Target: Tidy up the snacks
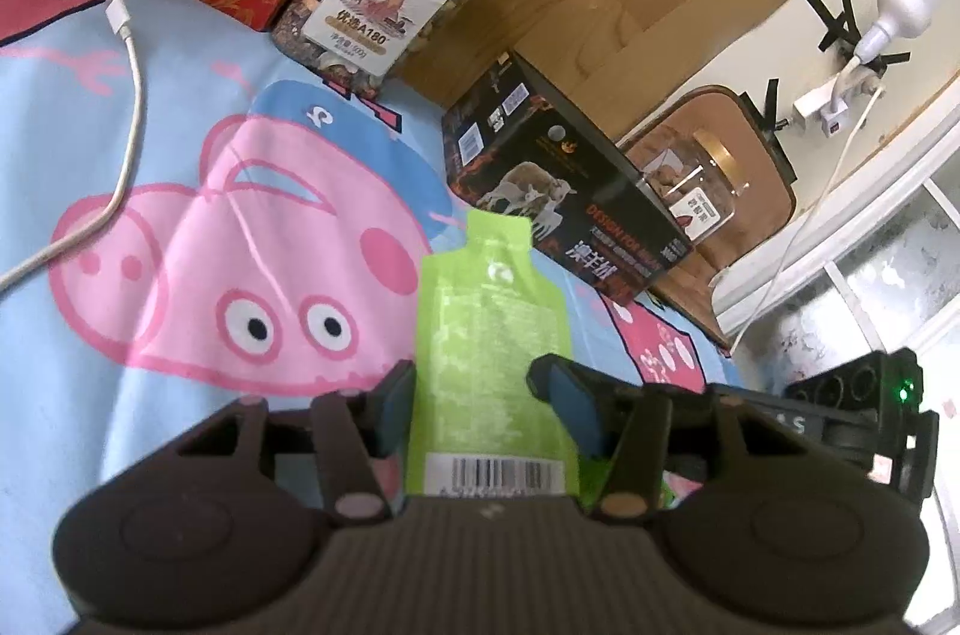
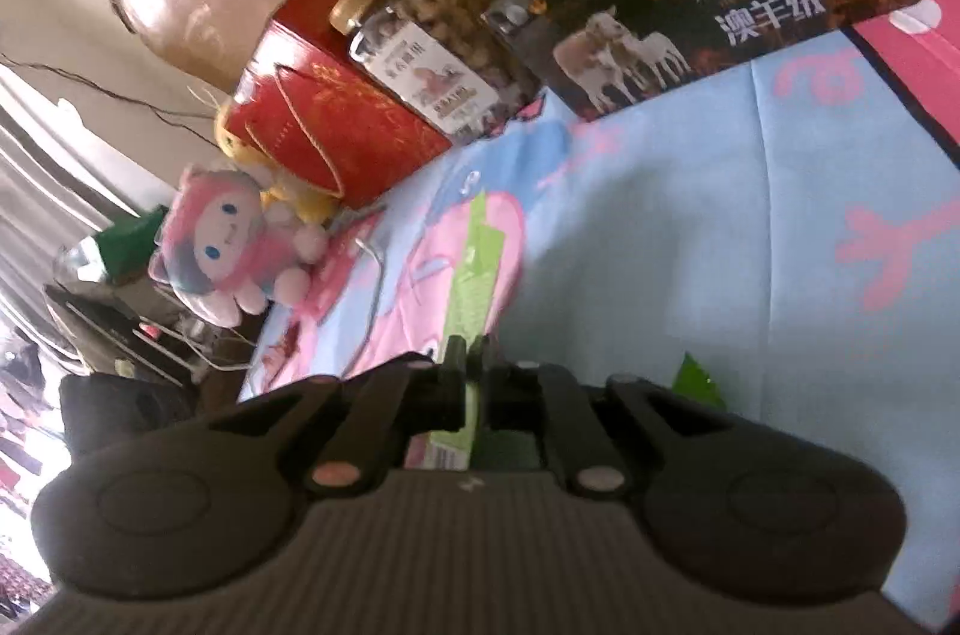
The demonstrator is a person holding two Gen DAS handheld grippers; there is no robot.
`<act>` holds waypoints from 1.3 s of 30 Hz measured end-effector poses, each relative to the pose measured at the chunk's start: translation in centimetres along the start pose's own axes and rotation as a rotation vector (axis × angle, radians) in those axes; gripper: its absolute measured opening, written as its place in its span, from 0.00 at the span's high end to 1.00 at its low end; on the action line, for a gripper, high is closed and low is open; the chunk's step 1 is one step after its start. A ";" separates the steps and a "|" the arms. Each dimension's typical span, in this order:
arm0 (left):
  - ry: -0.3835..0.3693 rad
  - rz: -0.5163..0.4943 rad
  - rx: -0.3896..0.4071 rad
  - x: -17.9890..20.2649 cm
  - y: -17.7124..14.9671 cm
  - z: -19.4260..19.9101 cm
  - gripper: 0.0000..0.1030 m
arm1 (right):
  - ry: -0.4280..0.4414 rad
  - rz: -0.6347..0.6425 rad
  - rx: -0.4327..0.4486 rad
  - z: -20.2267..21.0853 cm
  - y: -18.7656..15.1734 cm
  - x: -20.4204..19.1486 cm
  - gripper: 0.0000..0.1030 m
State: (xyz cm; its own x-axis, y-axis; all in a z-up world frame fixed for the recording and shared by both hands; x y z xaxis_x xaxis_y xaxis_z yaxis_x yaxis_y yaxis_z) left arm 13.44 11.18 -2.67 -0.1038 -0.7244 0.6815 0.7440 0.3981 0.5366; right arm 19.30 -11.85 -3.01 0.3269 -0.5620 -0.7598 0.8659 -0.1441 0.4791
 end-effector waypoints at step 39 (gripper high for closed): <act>-0.092 -0.333 0.086 16.4 13.5 -15.2 0.48 | 0.123 0.111 0.420 8.5 17.9 6.1 0.96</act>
State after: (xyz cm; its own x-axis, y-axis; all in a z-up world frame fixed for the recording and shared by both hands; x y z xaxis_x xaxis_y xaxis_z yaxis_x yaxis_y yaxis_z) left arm 31.83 -3.91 8.16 -0.3931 -0.7702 0.5022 0.6017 0.1975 0.7739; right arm 33.60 -24.78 4.72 0.4737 -0.4953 -0.7283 0.6022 -0.4212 0.6782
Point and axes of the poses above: each gripper's, at about its wrist camera, not at the fingertips, and z roughly against the way its jaws point, x to its right, y to its top, the point moved 3 cm from there along -z, roughly the way its jaws point
